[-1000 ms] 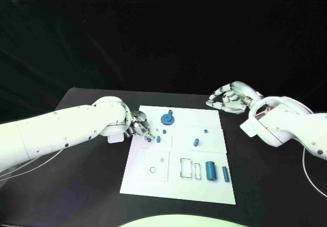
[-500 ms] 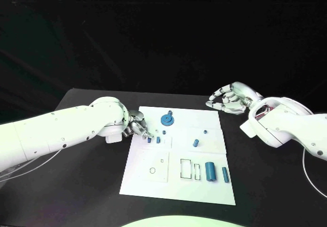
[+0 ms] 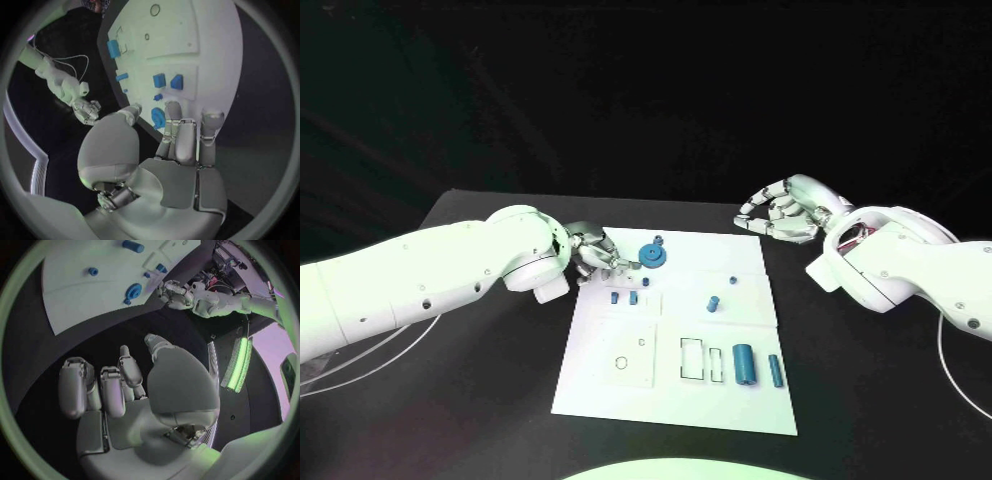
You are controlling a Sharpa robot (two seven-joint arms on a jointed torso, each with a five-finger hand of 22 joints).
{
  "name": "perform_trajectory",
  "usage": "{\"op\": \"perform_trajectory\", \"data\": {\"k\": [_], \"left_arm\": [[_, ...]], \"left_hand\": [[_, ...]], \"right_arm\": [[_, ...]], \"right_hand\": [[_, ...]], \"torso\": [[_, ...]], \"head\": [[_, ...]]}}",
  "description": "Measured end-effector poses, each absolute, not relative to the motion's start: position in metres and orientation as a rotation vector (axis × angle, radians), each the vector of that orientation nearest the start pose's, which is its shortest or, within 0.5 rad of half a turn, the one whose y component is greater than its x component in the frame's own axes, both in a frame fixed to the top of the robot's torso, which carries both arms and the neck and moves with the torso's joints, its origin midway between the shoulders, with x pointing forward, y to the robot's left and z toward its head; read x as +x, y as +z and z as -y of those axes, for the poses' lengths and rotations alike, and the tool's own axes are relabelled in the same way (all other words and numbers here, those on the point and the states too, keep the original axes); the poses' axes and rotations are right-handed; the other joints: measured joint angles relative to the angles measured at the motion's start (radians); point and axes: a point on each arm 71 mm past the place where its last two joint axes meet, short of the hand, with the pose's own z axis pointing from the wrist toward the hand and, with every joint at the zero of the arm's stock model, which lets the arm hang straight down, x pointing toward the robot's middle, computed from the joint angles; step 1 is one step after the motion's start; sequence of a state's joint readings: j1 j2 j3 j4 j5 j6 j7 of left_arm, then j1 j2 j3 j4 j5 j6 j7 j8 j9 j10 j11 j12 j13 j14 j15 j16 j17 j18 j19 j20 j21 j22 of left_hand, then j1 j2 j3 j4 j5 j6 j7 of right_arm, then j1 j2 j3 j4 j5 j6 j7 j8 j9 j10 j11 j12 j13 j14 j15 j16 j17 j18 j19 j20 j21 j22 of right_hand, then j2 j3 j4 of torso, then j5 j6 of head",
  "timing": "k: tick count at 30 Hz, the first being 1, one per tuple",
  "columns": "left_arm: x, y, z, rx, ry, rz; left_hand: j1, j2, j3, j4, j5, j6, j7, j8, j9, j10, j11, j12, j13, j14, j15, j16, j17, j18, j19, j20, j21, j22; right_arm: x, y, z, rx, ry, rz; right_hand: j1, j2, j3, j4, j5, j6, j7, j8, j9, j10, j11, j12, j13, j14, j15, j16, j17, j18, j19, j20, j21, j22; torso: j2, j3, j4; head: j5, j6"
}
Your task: Assemble the parts on the task board
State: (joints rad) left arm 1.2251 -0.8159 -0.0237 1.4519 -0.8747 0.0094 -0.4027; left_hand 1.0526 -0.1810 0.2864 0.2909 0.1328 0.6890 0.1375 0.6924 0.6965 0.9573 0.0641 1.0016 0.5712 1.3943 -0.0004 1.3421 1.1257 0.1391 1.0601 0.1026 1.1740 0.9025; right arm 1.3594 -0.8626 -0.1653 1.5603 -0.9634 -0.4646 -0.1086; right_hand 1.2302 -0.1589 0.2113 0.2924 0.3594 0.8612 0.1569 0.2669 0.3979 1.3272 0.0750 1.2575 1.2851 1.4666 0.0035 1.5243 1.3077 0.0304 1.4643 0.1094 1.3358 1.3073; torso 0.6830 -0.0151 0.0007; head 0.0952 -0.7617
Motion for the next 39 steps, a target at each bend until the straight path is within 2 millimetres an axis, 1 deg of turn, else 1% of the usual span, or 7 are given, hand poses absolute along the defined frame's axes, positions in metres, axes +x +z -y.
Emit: {"op": "perform_trajectory", "data": {"k": [3, 7, 9, 11, 15, 21, 39], "left_arm": [[0.498, -0.204, -0.216, -0.456, -0.704, -2.149], [0.499, -0.198, -0.211, -0.417, -0.78, -2.056], [0.499, -0.196, -0.205, -0.359, -0.813, -2.005], [0.497, -0.196, -0.198, -0.277, -0.838, -1.957], [0.494, -0.198, -0.183, -0.1, -0.861, -1.888], [0.493, -0.203, -0.17, 0.118, -0.835, -1.832], [0.501, -0.217, -0.154, 0.394, -0.72, -1.843]], "left_hand": [[0.134, 0.01, -0.01, -0.006, 0.016, -0.052, 0.031, -0.012, -0.037, -0.081, 0.029, -0.044, -0.044, -0.108, 0.027, -0.091, -0.162, 0.032, -0.138, 0.025, -0.125, -0.158], [0.316, -0.004, 0.042, -0.013, 0.016, -0.076, 0.038, -0.036, -0.104, -0.154, 0.05, -0.12, -0.125, -0.195, 0.047, -0.147, -0.283, 0.031, -0.167, 0.048, -0.176, -0.197], [0.378, -0.016, 0.077, -0.026, 0.016, -0.076, 0.037, -0.053, -0.136, -0.171, 0.055, -0.159, -0.163, -0.214, 0.051, -0.15, -0.308, 0.031, -0.171, 0.052, -0.185, -0.201], [0.418, -0.038, 0.111, -0.032, 0.016, -0.075, 0.038, -0.073, -0.175, -0.19, 0.061, -0.21, -0.211, -0.268, 0.056, -0.185, -0.38, 0.031, -0.184, 0.056, -0.196, -0.205], [0.446, -0.065, 0.146, -0.037, 0.016, -0.048, 0.043, -0.105, -0.235, -0.191, 0.063, -0.274, -0.278, -0.321, 0.06, -0.209, -0.452, 0.031, -0.201, 0.06, -0.208, -0.208], [0.448, -0.075, 0.152, -0.043, 0.014, -0.007, 0.041, -0.13, -0.279, -0.19, 0.063, -0.311, -0.32, -0.331, 0.056, -0.209, -0.477, 0.031, -0.205, 0.06, -0.216, -0.209], [0.439, -0.085, 0.15, -0.041, 0.007, 0.026, 0.032, -0.151, -0.313, -0.17, 0.057, -0.32, -0.344, -0.331, 0.056, -0.196, -0.489, 0.031, -0.205, 0.06, -0.216, -0.208]], "right_arm": [[0.495, -0.151, 0.213, 0.301, 0.795, -1.648], [0.495, -0.151, 0.214, 0.302, 0.795, -1.648], [0.495, -0.151, 0.214, 0.302, 0.794, -1.648], [0.495, -0.151, 0.214, 0.302, 0.794, -1.647], [0.495, -0.151, 0.214, 0.302, 0.794, -1.646], [0.495, -0.151, 0.214, 0.301, 0.795, -1.645], [0.495, -0.151, 0.213, 0.297, 0.802, -1.641]], "right_hand": [[-0.003, 0.003, -0.001, -0.001, -0.003, 0.0, 0.0, 0.0, 0.0, 0.0, 0.0, 0.0, -0.001, 0.0, 0.0, 0.0, 0.0, 0.0, 0.0, 0.0, -0.002, 0.0], [-0.004, 0.004, -0.001, -0.001, -0.003, 0.0, 0.0, 0.0, 0.0, 0.0, 0.0, 0.0, -0.002, 0.0, 0.0, 0.0, 0.0, 0.001, 0.0, 0.0, -0.002, 0.001], [-0.004, 0.004, -0.001, -0.001, -0.003, 0.0, 0.0, 0.0, 0.0, 0.0, 0.0, 0.0, -0.002, 0.0, 0.0, 0.0, 0.0, 0.015, -0.004, -0.004, -0.002, 0.001], [-0.004, 0.004, -0.001, -0.001, -0.003, 0.0, 0.0, 0.0, 0.0, -0.003, -0.001, 0.0, -0.003, 0.0, 0.0, -0.003, 0.0, 0.015, -0.007, 0.0, -0.01, 0.001], [-0.004, 0.004, -0.001, -0.001, -0.003, 0.0, 0.0, 0.0, 0.0, -0.007, 0.0, 0.0, -0.004, 0.0, 0.0, -0.004, 0.0, 0.015, -0.007, 0.0, -0.011, 0.001], [-0.004, 0.004, -0.001, -0.001, -0.003, -0.007, 0.0, 0.0, -0.001, -0.035, 0.002, -0.033, -0.031, 0.0, 0.0, -0.024, 0.0, 0.015, -0.029, 0.0, -0.047, 0.001], [0.0, 0.008, -0.001, -0.001, -0.003, -0.008, 0.001, 0.0, -0.001, -0.054, 0.0, -0.053, -0.053, 0.0, 0.0, -0.027, 0.0, 0.015, -0.029, 0.0, -0.06, 0.0]], "torso": [[0.0, 0.0, 0.0002], [0.0, -0.0003, 0.0008], [0.0, -0.0005, 0.001], [0.0, -0.0011, 0.0011], [0.0, -0.0017, 0.0011], [0.0, -0.002, 0.0008], [0.001, -0.0005, -0.0005]], "head": [[-0.002, 0.001], [-0.005, 0.002], [-0.006, 0.003], [-0.008, 0.003], [-0.008, 0.004], [-0.008, 0.003], [-0.007, 0.003]]}}
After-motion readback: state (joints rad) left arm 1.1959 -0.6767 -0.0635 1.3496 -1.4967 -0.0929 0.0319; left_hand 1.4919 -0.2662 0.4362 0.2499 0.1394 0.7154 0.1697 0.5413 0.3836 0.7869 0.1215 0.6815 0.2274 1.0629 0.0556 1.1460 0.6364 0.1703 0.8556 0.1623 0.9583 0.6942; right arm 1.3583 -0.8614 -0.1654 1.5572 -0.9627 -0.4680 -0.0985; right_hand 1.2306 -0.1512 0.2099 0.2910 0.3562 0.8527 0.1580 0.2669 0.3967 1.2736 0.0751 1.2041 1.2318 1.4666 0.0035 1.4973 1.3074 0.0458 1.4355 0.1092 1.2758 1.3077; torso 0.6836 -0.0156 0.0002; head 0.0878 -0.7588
